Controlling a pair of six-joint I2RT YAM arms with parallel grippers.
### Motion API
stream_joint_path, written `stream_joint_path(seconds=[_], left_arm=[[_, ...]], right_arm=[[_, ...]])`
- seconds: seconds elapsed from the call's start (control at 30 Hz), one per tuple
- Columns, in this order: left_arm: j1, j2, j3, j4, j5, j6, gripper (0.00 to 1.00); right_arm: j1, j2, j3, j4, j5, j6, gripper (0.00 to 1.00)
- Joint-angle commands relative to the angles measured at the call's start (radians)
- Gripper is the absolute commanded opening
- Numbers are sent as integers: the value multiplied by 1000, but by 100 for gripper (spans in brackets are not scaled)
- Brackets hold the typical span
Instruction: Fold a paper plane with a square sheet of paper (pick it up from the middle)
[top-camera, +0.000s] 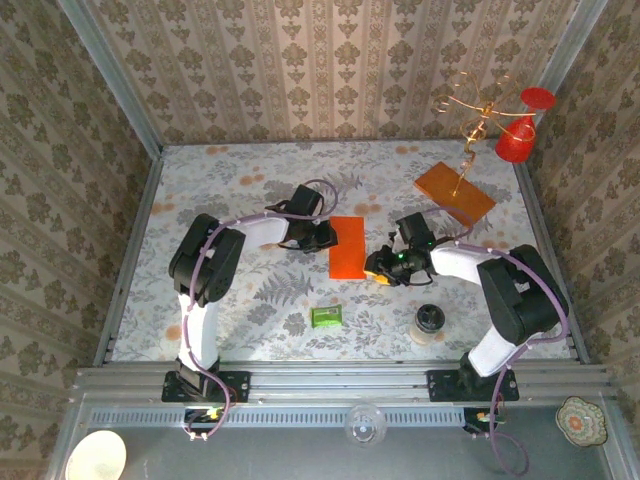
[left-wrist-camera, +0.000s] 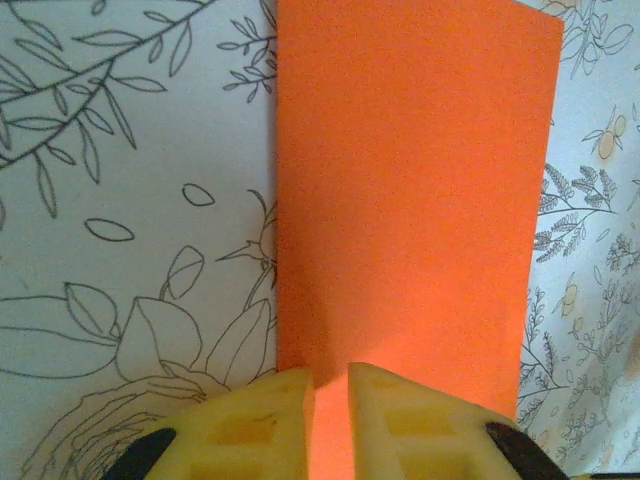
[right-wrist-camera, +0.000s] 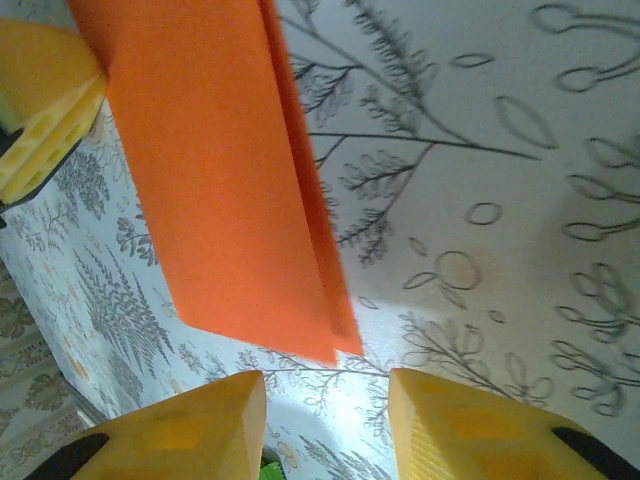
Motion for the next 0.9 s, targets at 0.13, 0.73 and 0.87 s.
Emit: stream_joint_path(seconds=[0.13, 0.73, 0.87], left_arm=[[-9, 68, 43, -114, -12, -22, 18], [-9, 73, 49, -126, 5, -43, 18], [-9, 68, 46, -124, 5, -45, 18]], right_arm=[[26, 44, 4, 42, 15, 16, 38], [28, 74, 1, 106, 10, 7, 29], [28, 69, -7, 143, 16, 15, 27]])
